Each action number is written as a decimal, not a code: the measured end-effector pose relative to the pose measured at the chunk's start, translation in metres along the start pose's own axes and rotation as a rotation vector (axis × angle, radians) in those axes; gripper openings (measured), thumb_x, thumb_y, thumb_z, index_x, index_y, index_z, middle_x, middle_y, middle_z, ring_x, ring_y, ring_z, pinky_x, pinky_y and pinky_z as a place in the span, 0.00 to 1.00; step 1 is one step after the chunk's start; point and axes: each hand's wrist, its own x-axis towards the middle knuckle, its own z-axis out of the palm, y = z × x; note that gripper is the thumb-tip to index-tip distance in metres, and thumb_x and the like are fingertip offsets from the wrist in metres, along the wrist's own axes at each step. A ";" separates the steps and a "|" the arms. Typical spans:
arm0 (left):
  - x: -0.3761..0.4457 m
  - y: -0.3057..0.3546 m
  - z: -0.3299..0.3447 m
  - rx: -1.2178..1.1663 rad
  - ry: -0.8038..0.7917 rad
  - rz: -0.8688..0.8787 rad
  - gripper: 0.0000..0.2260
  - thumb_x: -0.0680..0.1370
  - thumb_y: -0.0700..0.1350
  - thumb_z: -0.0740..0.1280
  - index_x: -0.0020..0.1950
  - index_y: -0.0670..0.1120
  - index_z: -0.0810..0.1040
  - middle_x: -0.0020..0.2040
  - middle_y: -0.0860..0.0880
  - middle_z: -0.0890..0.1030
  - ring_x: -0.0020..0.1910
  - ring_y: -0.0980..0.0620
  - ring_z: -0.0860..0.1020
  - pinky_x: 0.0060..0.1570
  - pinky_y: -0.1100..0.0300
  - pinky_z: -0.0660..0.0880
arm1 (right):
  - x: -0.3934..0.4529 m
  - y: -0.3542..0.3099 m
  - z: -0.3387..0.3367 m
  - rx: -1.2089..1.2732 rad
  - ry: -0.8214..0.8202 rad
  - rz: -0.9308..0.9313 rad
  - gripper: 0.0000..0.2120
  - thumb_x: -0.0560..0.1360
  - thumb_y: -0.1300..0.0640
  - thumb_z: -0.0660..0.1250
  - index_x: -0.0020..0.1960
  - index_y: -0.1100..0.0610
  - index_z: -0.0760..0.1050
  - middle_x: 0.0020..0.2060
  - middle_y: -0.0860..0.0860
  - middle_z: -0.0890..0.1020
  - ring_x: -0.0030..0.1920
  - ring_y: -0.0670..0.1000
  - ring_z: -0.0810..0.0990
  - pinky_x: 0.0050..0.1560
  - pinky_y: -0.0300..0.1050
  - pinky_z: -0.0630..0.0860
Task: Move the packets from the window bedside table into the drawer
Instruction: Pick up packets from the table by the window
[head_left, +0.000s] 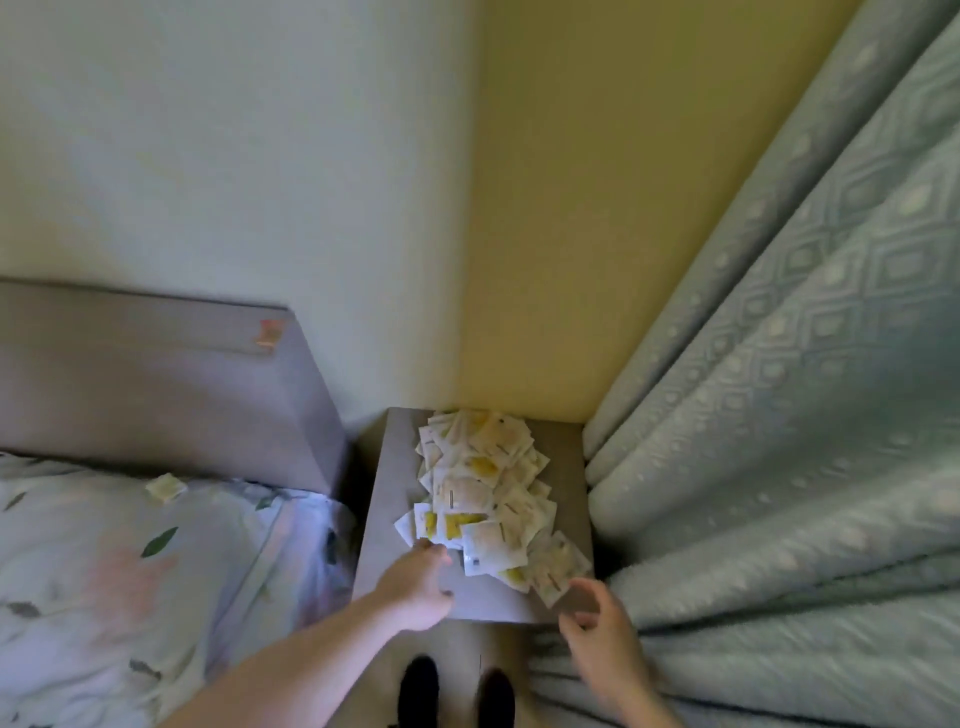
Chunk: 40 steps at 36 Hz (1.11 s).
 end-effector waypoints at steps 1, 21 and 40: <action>0.017 0.001 0.003 0.028 -0.015 0.000 0.23 0.77 0.49 0.66 0.71 0.49 0.69 0.72 0.50 0.67 0.65 0.47 0.74 0.63 0.54 0.73 | 0.015 0.000 0.002 -0.012 0.008 0.009 0.20 0.74 0.60 0.72 0.63 0.49 0.74 0.51 0.51 0.82 0.43 0.46 0.82 0.41 0.38 0.78; 0.206 -0.014 0.111 0.180 0.217 0.094 0.33 0.74 0.42 0.71 0.76 0.50 0.63 0.73 0.53 0.64 0.56 0.53 0.79 0.40 0.63 0.77 | 0.226 0.091 0.063 -0.312 0.015 0.120 0.38 0.62 0.47 0.80 0.69 0.50 0.70 0.64 0.54 0.70 0.61 0.61 0.76 0.61 0.53 0.76; 0.168 -0.033 0.070 0.038 0.382 -0.042 0.12 0.76 0.59 0.71 0.55 0.55 0.83 0.54 0.61 0.80 0.49 0.57 0.78 0.38 0.65 0.75 | 0.209 0.081 0.058 -0.113 0.078 0.195 0.10 0.72 0.59 0.75 0.44 0.54 0.74 0.39 0.49 0.81 0.40 0.55 0.80 0.41 0.49 0.76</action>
